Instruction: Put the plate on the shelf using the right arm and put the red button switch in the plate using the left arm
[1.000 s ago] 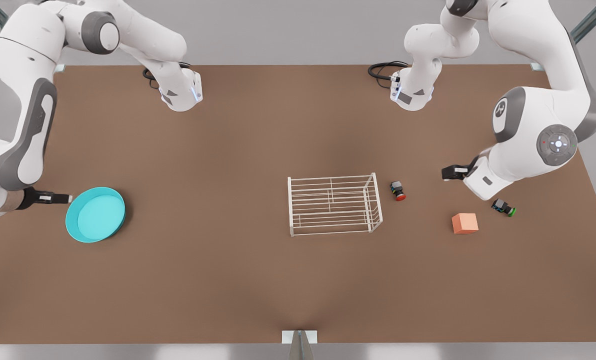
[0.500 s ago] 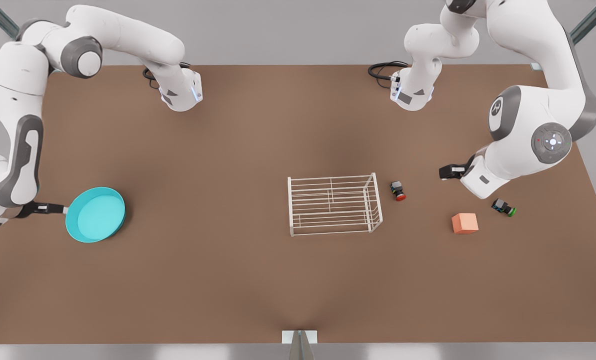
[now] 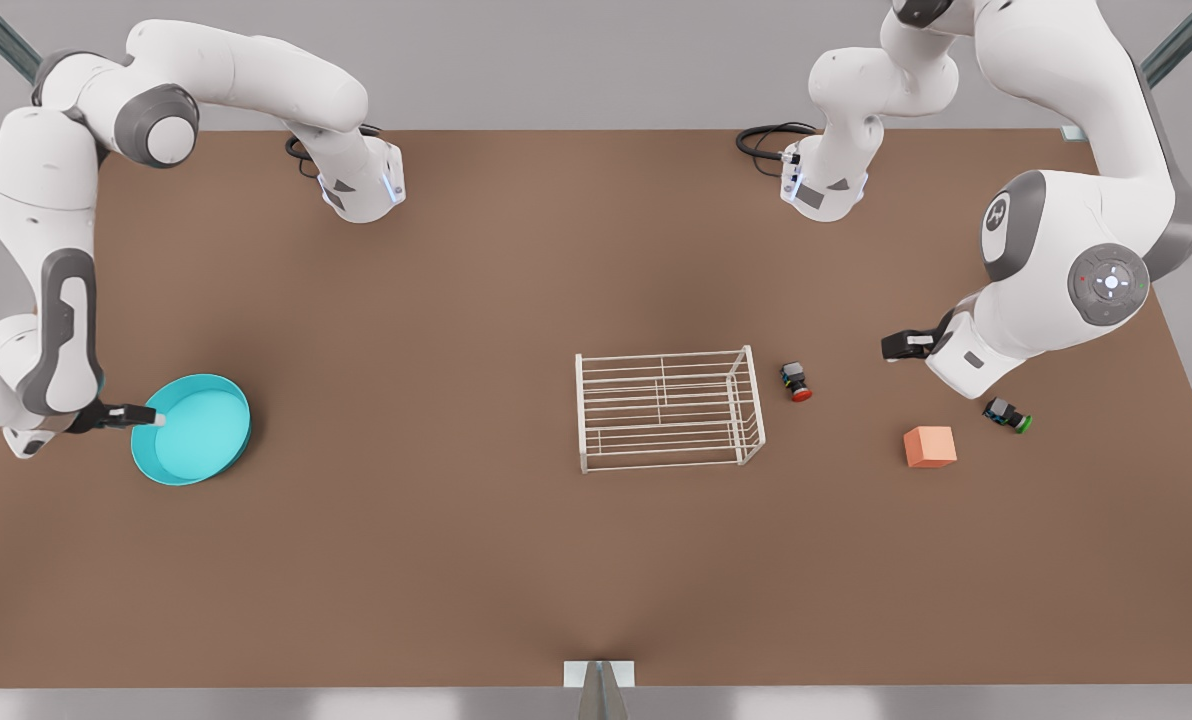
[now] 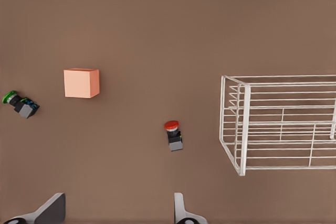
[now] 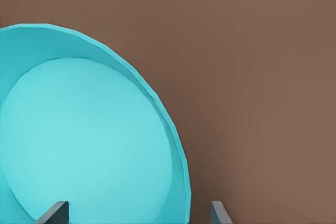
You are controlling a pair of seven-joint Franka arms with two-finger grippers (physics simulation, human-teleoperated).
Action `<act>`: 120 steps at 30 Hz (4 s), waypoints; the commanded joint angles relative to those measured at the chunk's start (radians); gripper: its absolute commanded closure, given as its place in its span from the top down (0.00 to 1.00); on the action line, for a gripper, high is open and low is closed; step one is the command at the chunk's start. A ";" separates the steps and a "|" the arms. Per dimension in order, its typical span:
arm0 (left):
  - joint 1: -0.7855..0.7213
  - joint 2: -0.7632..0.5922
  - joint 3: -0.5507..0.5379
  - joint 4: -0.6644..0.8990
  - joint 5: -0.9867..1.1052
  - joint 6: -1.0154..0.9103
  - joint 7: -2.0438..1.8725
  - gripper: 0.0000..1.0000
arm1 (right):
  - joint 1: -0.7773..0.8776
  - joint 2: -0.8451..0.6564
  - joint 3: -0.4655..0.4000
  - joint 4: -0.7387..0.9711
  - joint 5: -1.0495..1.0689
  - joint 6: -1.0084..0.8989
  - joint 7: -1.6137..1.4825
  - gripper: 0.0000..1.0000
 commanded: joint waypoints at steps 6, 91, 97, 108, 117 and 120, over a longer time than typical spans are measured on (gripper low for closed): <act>0.000 -0.001 0.000 -0.001 0.002 0.003 -0.008 1.00 | 0.000 0.028 0.000 0.007 0.036 0.022 -0.116 1.00; -0.069 0.188 -0.020 -0.799 -0.148 0.967 -0.217 0.99 | 0.963 -0.058 0.425 0.326 0.010 0.082 1.285 1.00; -0.069 0.201 -0.020 -0.797 -0.151 0.987 -0.218 0.79 | 0.501 -0.202 0.419 0.360 -0.322 -0.645 0.810 1.00; -0.069 0.195 -0.020 -0.791 -0.154 0.982 -0.221 0.45 | 0.494 -0.567 0.252 0.173 -0.311 -0.697 0.633 1.00; -0.088 0.060 0.043 -0.569 -0.154 0.567 -0.332 0.45 | 0.469 -0.532 0.243 0.210 -0.315 -0.691 0.624 1.00; -0.129 0.053 0.043 -0.386 -0.154 0.367 -0.480 0.45 | 0.467 -0.535 0.241 0.216 -0.326 -0.691 0.621 1.00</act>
